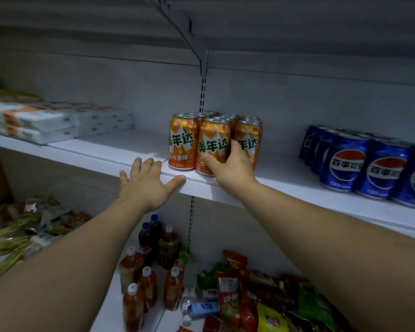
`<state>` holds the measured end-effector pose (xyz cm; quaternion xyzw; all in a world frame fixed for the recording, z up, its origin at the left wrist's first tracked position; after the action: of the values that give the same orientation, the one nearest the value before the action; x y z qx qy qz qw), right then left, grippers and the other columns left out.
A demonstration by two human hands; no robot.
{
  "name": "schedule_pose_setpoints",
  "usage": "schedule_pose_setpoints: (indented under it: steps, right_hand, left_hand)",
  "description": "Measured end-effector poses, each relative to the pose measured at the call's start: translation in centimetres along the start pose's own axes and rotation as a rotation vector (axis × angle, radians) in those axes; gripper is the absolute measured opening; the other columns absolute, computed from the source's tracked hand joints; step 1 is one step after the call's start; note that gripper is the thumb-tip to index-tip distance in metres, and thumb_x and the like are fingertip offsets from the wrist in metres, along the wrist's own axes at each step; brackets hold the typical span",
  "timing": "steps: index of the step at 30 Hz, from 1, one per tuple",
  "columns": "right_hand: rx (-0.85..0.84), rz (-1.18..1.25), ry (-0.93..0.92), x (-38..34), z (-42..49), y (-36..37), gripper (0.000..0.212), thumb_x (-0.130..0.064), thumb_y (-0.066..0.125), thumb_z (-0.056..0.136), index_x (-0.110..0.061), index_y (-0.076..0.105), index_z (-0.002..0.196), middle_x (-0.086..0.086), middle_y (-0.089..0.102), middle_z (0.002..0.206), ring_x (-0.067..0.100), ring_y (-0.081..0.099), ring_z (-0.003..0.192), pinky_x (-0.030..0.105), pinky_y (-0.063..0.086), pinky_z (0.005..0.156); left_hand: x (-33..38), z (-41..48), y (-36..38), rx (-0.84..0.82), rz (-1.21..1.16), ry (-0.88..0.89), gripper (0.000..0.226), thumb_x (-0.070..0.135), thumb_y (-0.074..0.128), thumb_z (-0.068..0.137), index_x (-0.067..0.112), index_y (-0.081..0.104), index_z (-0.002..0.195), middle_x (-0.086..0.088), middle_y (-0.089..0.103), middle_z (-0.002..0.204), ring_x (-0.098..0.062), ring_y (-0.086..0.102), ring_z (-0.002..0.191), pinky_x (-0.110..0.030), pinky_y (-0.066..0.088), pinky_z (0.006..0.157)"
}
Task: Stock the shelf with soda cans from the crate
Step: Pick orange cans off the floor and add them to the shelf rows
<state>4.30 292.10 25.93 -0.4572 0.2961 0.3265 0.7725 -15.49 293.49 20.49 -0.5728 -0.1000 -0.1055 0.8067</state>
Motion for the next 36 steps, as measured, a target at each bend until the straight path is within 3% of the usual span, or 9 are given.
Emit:
schedule_pose_setpoints:
  steps: [3, 5, 9, 12, 18, 25, 29, 33, 36]
  right_hand:
    - [-0.041, -0.023, 0.020, -0.1, -1.6, -1.9, 0.070, -0.049, 0.066, 0.083, -0.023, 0.038, 0.141, 0.001, 0.050, 0.138, 0.023, 0.050, 0.124, 0.043, 0.044, 0.103]
    - [-0.058, -0.099, 0.037, 0.0, -3.2, -4.3, 0.068, -0.048, 0.064, 0.086, -0.022, 0.037, 0.143, 0.000, 0.045, 0.142, 0.023, 0.049, 0.125, 0.038, 0.043, 0.102]
    - [-0.094, -0.287, 0.116, 1.1, -7.4, -10.2, 0.071, -0.049, 0.059, 0.090, -0.019, 0.031, 0.148, 0.003, 0.035, 0.152, 0.025, 0.039, 0.134, 0.031, 0.036, 0.097]
    - [-0.168, -0.408, 0.216, 2.9, -11.8, -14.8, 0.080, -0.055, 0.056, 0.090, -0.018, 0.021, 0.152, 0.005, 0.025, 0.157, 0.027, 0.033, 0.139, 0.035, 0.034, 0.104]
    - [-0.164, -0.522, 0.393, 8.9, -21.1, -25.4, 0.079, -0.057, 0.057, 0.089, -0.017, 0.027, 0.151, 0.007, 0.033, 0.154, 0.027, 0.038, 0.136, 0.034, 0.036, 0.102]
    - [-0.093, -0.567, 0.730, 23.8, -36.6, -37.6, 0.074, -0.054, 0.059, 0.088, -0.014, 0.037, 0.145, 0.010, 0.045, 0.146, 0.028, 0.047, 0.128, 0.029, 0.039, 0.097]
    - [-0.123, -0.534, 0.969, 32.0, -46.1, -41.8, 0.075, -0.053, 0.057, 0.089, -0.011, 0.033, 0.147, 0.013, 0.042, 0.147, 0.030, 0.044, 0.130, 0.031, 0.039, 0.100]
    - [-0.130, -0.466, 1.167, 39.8, -53.1, -43.4, 0.070, -0.053, 0.058, 0.088, -0.015, 0.039, 0.143, 0.010, 0.052, 0.136, 0.027, 0.053, 0.119, 0.025, 0.042, 0.086]
    - [-0.123, -0.444, 1.260, 45.0, -57.0, -43.5, 0.061, -0.048, 0.060, 0.089, -0.015, 0.045, 0.138, 0.012, 0.055, 0.134, 0.028, 0.054, 0.117, 0.029, 0.046, 0.092]
  left_hand:
    - [0.3, -0.4, -0.5, -0.094, -0.020, -0.033, 0.089, 0.078, 0.025, 0.082, 0.024, 0.011, 0.151, -0.002, 0.003, 0.161, -0.026, -0.007, 0.147, -0.059, 0.003, 0.114]
    - [1.3, -1.7, -0.9, -0.103, -0.055, -0.013, 0.090, 0.076, 0.033, 0.082, 0.025, 0.009, 0.151, -0.004, 0.004, 0.160, -0.030, -0.004, 0.147, -0.060, 0.008, 0.114]
    - [5.2, -6.6, -1.5, -0.133, -0.198, 0.067, 0.091, 0.068, 0.051, 0.080, 0.021, 0.017, 0.150, -0.006, 0.011, 0.159, -0.029, 0.010, 0.146, -0.057, 0.018, 0.114]
    - [10.0, -11.6, -1.1, -0.292, -0.309, 0.171, 0.087, 0.060, 0.057, 0.083, 0.017, 0.022, 0.150, -0.006, 0.015, 0.159, -0.026, 0.015, 0.145, -0.049, 0.021, 0.115]
    - [24.0, -23.7, 1.1, -0.541, -0.379, 0.437, 0.076, 0.048, 0.058, 0.088, 0.013, 0.027, 0.148, -0.008, 0.023, 0.156, -0.023, 0.024, 0.142, -0.032, 0.023, 0.113]
    - [39.1, -37.4, 12.3, -0.827, -0.242, 0.718, 0.077, 0.052, 0.061, 0.083, 0.013, 0.036, 0.145, -0.011, 0.034, 0.151, -0.026, 0.036, 0.135, -0.034, 0.032, 0.111]
    - [44.7, -45.2, 19.1, -0.964, -0.197, 0.830, 0.066, 0.052, 0.065, 0.076, 0.016, 0.053, 0.130, -0.010, 0.052, 0.136, -0.027, 0.050, 0.119, -0.033, 0.043, 0.098]
    - [47.5, -51.5, 25.7, -1.164, -0.104, 0.890, 0.073, 0.047, 0.060, 0.084, 0.013, 0.036, 0.144, -0.010, 0.036, 0.149, -0.025, 0.039, 0.133, -0.029, 0.034, 0.105]
    - [49.0, -54.8, 31.0, -1.276, -0.088, 0.907, 0.076, 0.053, 0.062, 0.082, 0.018, 0.036, 0.144, -0.006, 0.037, 0.149, -0.024, 0.040, 0.131, -0.031, 0.036, 0.106]
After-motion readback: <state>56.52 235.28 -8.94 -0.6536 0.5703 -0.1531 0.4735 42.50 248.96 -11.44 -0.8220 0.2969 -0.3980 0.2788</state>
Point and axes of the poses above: each hand's wrist, its own z-axis towards the middle knuckle, its own y-axis out of the palm, x = y × z, the point moved 7 cm from there along z, towards the middle knuckle
